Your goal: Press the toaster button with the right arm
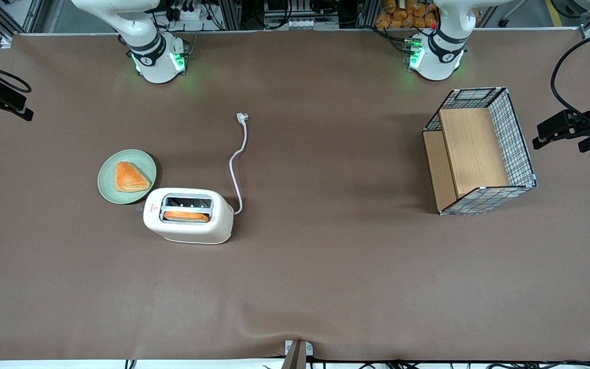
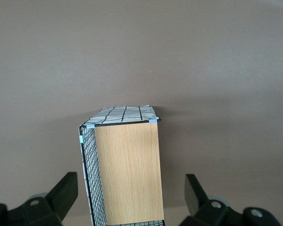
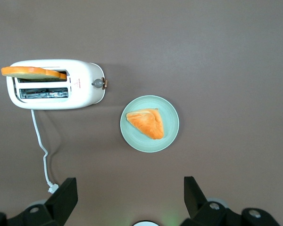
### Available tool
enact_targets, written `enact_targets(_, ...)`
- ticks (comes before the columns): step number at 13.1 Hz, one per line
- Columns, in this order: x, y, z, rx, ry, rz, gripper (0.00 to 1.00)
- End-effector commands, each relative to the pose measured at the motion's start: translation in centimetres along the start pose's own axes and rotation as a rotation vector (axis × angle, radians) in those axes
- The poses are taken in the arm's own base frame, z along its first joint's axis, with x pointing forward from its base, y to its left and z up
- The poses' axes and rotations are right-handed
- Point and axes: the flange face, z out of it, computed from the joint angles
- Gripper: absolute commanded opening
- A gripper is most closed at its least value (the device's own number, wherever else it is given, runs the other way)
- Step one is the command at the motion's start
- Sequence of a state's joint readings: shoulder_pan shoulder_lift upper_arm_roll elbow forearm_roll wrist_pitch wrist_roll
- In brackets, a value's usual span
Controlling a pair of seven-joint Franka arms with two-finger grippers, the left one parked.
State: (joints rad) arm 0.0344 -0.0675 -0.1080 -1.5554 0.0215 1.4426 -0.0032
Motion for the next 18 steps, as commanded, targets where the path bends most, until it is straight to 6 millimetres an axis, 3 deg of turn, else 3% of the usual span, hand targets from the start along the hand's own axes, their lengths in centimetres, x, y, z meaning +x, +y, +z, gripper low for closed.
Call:
enact_targets(1,0.2,0.2,-0.5,-0.023,-0.002,-0.008,1.00)
enact_targets(7,1.1,0.0,0.4,-0.026,-0.019,-0.013,1.00)
enact_targets(12,3.1,0.8,3.8,-0.053,-0.093,-0.083,1.00)
enact_targets(18,3.5,0.0,5.7,-0.048,-0.146,-0.079,1.00)
